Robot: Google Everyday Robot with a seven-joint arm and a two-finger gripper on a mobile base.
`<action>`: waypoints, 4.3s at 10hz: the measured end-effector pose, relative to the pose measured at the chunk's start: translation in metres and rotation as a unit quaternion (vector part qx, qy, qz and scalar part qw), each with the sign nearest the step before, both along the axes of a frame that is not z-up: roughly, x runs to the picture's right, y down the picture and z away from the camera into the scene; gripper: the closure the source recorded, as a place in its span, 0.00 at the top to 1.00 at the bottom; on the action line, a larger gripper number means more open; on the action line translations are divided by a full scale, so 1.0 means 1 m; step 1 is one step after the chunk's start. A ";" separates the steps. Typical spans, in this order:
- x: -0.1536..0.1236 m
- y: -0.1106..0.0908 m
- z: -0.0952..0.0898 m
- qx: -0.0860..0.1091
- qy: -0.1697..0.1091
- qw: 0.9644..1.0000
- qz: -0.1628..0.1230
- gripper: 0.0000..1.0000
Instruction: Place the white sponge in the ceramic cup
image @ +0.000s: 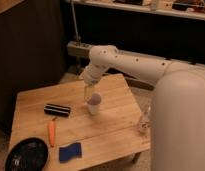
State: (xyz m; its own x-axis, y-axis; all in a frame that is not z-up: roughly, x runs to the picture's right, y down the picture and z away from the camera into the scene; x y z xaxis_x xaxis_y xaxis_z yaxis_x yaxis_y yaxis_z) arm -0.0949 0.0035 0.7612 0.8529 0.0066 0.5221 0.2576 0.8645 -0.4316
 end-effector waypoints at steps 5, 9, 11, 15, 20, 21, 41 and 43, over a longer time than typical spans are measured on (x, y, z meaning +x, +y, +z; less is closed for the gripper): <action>-0.007 0.070 -0.058 -0.029 -0.036 0.999 0.003 0.80; 0.022 0.148 -0.062 -0.085 -0.089 0.989 0.084 0.80; 0.034 0.179 -0.067 -0.102 -0.142 0.976 0.130 0.80; 0.037 0.227 -0.047 -0.129 -0.169 0.963 0.164 0.80; 0.012 0.244 -0.018 -0.158 -0.156 0.966 0.129 0.80; 0.010 0.248 -0.017 -0.161 -0.158 0.966 0.126 0.80; -0.025 0.291 -0.042 -0.170 -0.224 0.955 0.094 0.80; -0.029 0.295 -0.042 -0.169 -0.231 0.954 0.094 0.80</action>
